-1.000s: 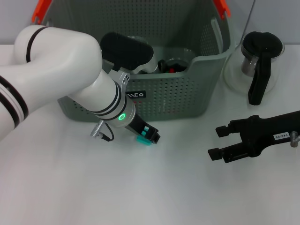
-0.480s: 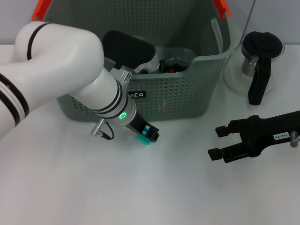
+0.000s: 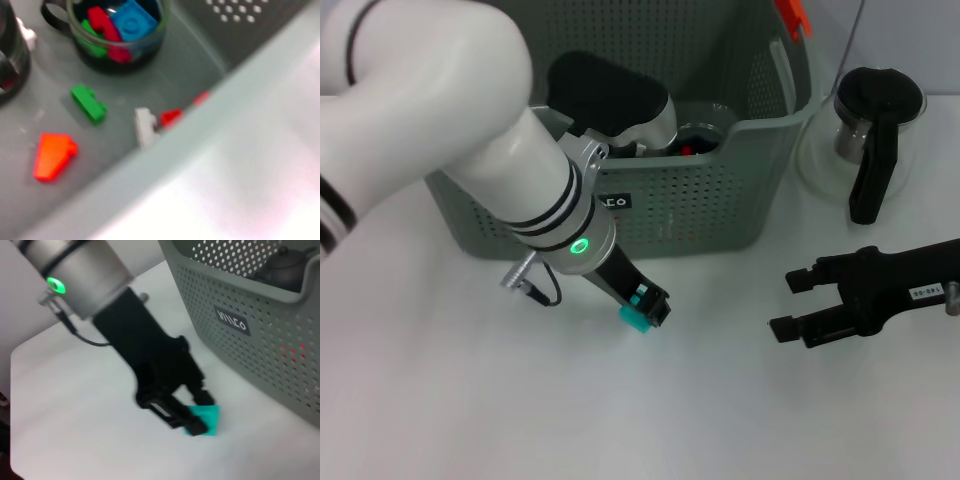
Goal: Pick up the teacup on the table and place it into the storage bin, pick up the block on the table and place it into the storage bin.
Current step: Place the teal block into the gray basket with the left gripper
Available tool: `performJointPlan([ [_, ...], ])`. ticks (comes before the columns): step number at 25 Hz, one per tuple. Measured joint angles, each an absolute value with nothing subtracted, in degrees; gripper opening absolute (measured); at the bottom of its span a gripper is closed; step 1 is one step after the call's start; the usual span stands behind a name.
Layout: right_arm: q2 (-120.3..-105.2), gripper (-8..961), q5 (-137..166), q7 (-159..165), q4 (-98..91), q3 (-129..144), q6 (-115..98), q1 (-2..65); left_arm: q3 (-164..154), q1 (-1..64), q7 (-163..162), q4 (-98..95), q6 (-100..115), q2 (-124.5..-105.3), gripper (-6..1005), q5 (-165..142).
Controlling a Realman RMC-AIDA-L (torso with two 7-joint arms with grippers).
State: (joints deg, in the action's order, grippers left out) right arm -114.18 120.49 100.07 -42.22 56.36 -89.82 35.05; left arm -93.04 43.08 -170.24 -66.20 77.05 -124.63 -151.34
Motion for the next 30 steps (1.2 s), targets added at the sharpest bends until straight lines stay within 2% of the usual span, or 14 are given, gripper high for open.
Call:
performJointPlan([
  [7,-112.77,915,120.49,100.35,-42.08,55.41,-90.52,33.69,-80.86,37.94,-160.65,-81.98,91.21,-124.39,405,-133.30],
  [11,-112.32,915,120.49,99.89,-42.25,53.50,-91.42,32.47,-65.61,39.00,-153.47,-85.56,94.36,-123.55,407,-123.39],
  [13,-112.23,915,120.50,99.82,-42.27,53.10,-91.77,32.10,-59.57,40.82,-150.59,-84.66,92.88,-122.22,408,-123.12],
  [17,-112.15,914,120.50,99.77,-42.33,52.68,-92.44,31.87,-55.46,44.34,-146.79,-75.86,84.08,-118.08,411,-124.12],
  [19,-112.15,914,120.50,99.87,-42.38,52.69,-92.48,31.91,-55.35,45.87,-144.95,-70.94,79.87,-116.98,412,-124.38],
  [21,-112.14,914,120.50,100.14,-42.38,52.82,-92.51,32.08,-55.20,47.16,-143.46,-67.63,77.37,-116.76,413,-124.33],
  [25,-112.14,914,120.50,100.31,-42.38,52.84,-92.78,32.33,-54.36,47.85,-142.57,-67.73,75.71,-117.11,494,-123.27],
  [30,-111.85,915,120.46,100.04,-42.38,52.59,-92.91,32.43,-49.09,44.52,-140.52,-74.87,81.80,-117.74,595,-113.89],
])
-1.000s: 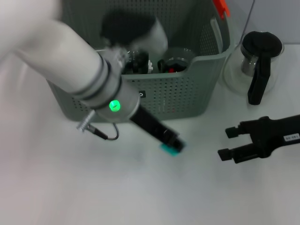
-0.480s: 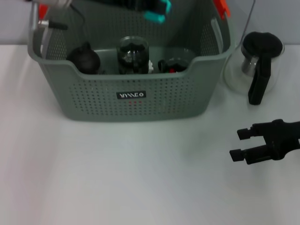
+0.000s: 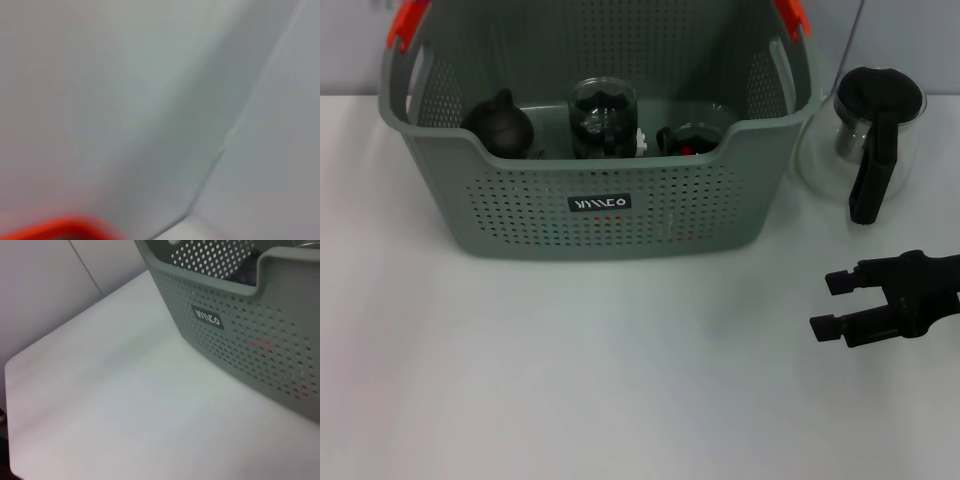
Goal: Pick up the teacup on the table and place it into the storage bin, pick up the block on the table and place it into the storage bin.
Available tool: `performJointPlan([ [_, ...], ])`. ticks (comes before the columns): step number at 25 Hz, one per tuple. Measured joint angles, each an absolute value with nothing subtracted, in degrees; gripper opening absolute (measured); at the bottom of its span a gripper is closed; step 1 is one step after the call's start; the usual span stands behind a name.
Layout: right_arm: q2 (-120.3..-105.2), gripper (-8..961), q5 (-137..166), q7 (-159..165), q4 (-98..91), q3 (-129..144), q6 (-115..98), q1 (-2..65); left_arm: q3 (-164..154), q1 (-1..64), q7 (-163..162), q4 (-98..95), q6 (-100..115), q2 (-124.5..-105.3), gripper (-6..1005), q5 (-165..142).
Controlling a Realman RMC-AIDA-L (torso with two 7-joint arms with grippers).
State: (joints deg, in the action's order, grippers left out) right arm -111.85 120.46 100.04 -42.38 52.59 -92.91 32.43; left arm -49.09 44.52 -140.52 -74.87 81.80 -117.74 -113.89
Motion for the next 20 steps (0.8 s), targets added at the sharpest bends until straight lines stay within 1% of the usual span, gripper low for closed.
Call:
performJointPlan([
  [2,-111.75,915,120.38,99.89,-42.38,52.15,-93.17,32.43,-46.39,41.45,-135.91,-75.37,86.66,-118.25,635,-104.21],
  [4,-111.74,914,120.28,99.63,-42.37,51.48,-93.57,32.43,-44.77,38.24,-129.61,-72.29,93.53,-118.50,723,-94.24],
  [7,-111.80,914,120.15,97.99,-42.36,49.46,-94.97,32.42,-43.42,34.66,-120.08,-64.80,103.95,-118.81,856,-87.17],
  [8,-111.90,914,120.15,97.21,-42.36,48.56,-95.62,32.40,-42.93,32.63,-115.62,-62.52,107.70,-119.52,869,-87.05],
  [10,-112.02,915,120.13,95.30,-42.14,46.64,-96.96,32.37,-42.80,31.05,-112.99,-61.91,109.15,-120.18,896,-88.34],
  [13,-112.41,915,120.12,91.56,-41.46,43.74,-98.70,32.21,-43.20,25.89,-104.38,-62.13,110.69,-122.79,936,-93.97],
  [15,-113.06,915,120.07,87.76,-40.58,41.56,-99.38,31.96,-43.89,23.35,-99.98,-61.96,110.96,-123.93,936,-97.52],
  [18,-113.71,915,120.06,82.50,-38.13,39.24,-99.59,31.81,-45.00,22.22,-96.56,-59.47,110.90,-124.40,936,-103.11],
  [20,-114.61,915,120.05,78.70,-35.94,37.66,-99.29,31.81,-45.11,22.81,-95.16,-55.75,109.54,-124.25,936,-107.90],
])
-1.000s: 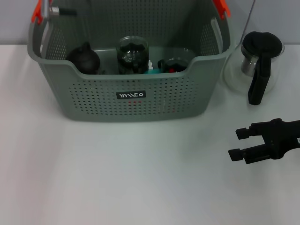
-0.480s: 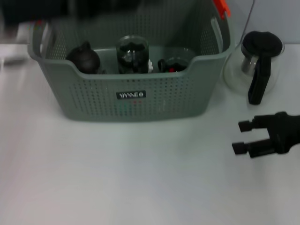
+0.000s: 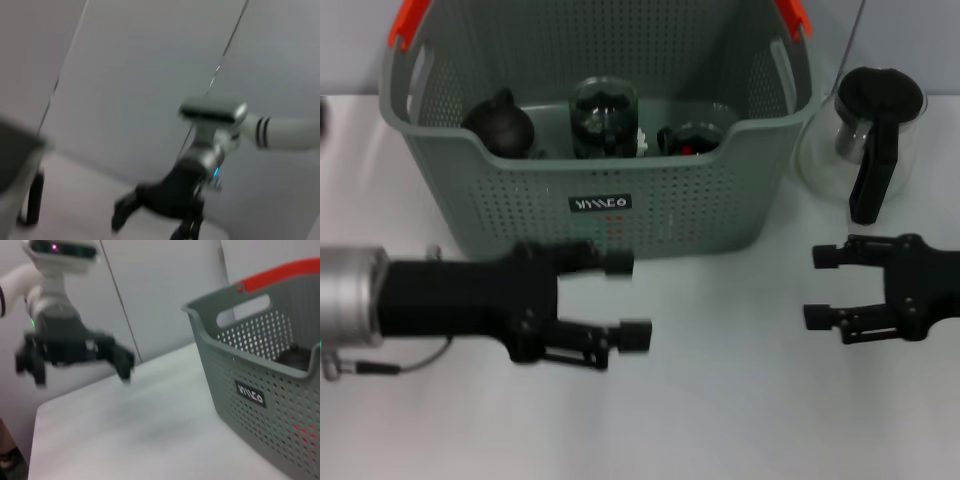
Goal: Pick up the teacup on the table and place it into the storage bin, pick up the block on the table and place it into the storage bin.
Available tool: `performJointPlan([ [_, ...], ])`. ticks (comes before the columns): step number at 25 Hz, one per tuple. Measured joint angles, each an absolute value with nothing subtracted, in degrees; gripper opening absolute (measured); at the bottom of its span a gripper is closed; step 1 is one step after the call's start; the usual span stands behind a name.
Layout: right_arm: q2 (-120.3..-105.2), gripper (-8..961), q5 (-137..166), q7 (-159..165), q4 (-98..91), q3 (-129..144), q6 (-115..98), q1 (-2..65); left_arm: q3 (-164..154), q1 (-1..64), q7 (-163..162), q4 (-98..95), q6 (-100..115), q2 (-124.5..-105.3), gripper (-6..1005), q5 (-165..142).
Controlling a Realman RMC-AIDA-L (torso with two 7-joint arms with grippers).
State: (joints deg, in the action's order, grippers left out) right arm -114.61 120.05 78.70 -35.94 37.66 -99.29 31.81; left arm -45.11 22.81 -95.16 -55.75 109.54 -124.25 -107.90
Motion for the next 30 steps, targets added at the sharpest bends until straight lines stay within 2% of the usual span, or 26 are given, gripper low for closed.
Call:
performJointPlan([
  [5,-117.09,915,120.04,74.32,-34.10,35.78,-97.39,31.82,-45.08,25.19,-93.33,-47.14,101.10,-123.87,936,-114.64],
  [8,-117.85,915,120.22,73.65,-34.03,35.96,-95.85,31.82,-45.56,26.50,-91.97,-43.83,96.45,-123.85,936,-117.23],
  [30,-118.03,915,120.41,72.86,-32.00,36.12,-92.78,31.02,-45.96,27.89,-89.83,-39.96,89.23,-124.02,936,-118.33],
])
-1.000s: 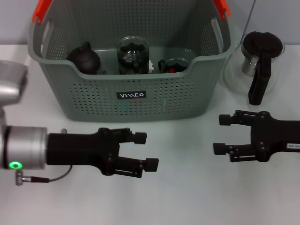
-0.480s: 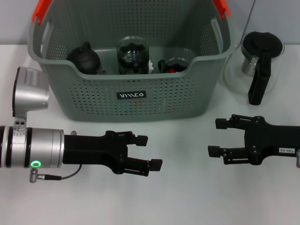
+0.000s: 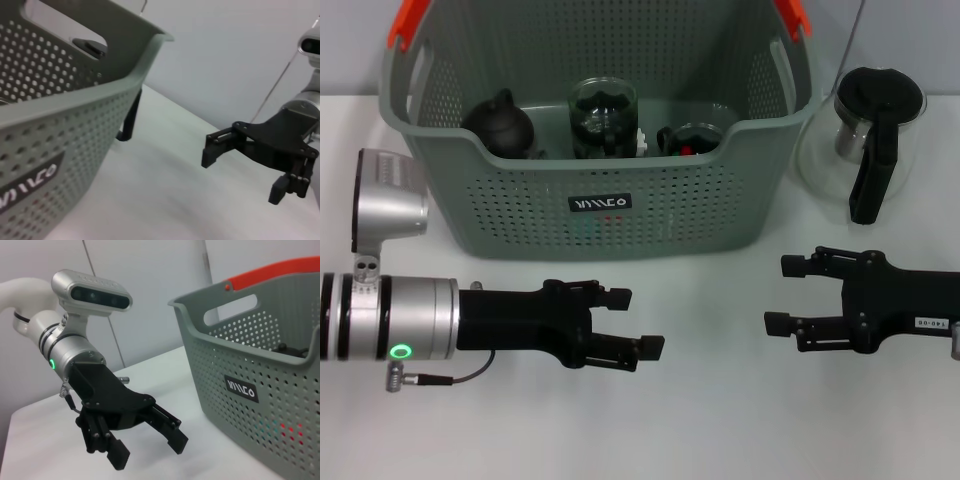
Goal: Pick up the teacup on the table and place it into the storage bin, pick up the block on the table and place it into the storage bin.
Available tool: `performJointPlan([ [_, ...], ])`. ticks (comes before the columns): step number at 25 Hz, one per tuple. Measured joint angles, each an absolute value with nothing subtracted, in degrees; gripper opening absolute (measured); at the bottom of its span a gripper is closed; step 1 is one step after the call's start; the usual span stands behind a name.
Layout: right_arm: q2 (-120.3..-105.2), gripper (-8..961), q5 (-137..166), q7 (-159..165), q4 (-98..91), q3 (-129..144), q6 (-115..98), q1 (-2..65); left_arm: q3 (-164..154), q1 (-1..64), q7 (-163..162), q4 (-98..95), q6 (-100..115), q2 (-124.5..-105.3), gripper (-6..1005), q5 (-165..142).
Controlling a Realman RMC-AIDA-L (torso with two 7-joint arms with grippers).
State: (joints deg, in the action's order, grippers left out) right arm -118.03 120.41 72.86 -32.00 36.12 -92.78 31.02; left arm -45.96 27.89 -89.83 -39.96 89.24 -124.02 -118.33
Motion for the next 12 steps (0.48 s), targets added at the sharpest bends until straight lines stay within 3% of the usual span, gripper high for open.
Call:
performJointPlan([
  [12,-118.47,915,120.41,72.92,-31.82,36.22,-90.06,30.99,-45.18,28.23,-81.70,-37.38,88.21,-124.01,936,-116.18],
])
